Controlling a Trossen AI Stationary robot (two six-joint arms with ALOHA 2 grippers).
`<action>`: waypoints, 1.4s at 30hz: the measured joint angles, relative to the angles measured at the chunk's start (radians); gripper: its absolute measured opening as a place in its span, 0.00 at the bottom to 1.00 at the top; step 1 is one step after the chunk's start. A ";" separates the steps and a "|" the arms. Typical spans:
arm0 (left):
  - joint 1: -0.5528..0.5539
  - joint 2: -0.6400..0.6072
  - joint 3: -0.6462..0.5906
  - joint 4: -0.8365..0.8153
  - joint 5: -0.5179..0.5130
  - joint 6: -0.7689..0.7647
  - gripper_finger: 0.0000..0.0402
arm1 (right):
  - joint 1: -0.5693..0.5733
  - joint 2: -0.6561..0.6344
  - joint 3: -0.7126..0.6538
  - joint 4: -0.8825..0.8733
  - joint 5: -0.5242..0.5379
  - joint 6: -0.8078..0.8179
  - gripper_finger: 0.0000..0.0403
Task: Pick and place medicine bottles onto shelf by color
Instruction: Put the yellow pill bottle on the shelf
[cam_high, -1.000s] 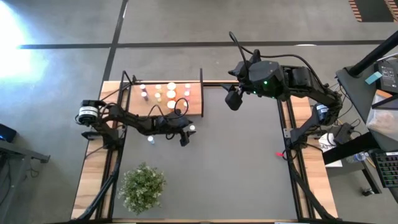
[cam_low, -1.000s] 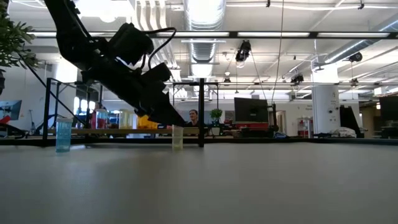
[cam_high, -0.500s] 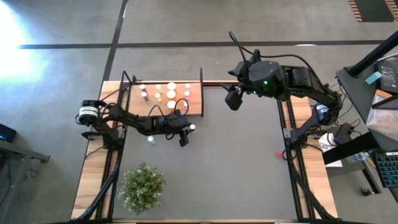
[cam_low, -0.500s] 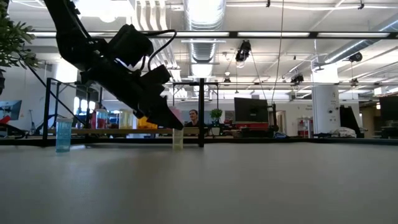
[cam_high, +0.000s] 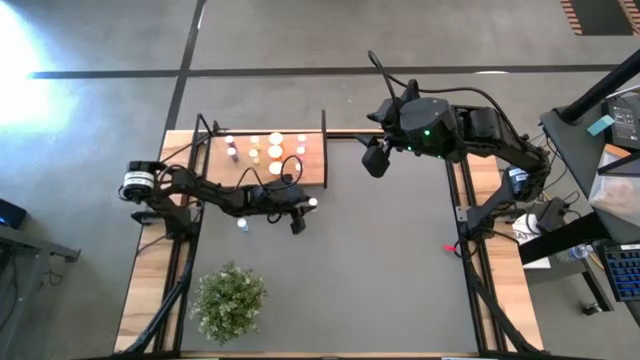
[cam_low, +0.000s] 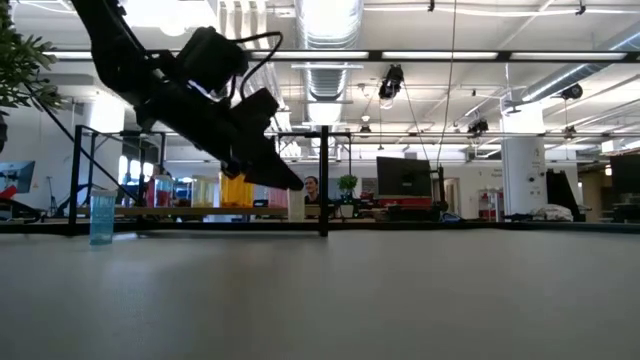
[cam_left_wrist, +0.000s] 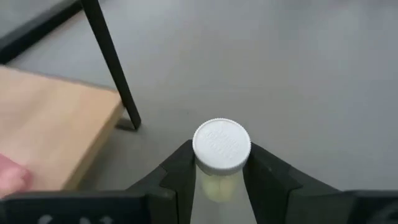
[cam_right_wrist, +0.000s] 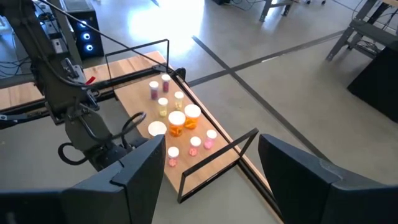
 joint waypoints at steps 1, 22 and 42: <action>0.000 -0.011 0.001 0.000 0.000 0.000 0.25 | 0.000 0.000 0.000 0.000 0.000 0.000 0.62; -0.008 -0.615 -0.247 -0.307 -0.208 -0.158 0.25 | 0.000 0.000 0.000 0.000 0.000 0.000 0.62; -0.004 -0.689 -0.249 -0.631 -0.600 -0.385 0.25 | 0.000 0.000 0.000 0.000 0.000 0.000 0.62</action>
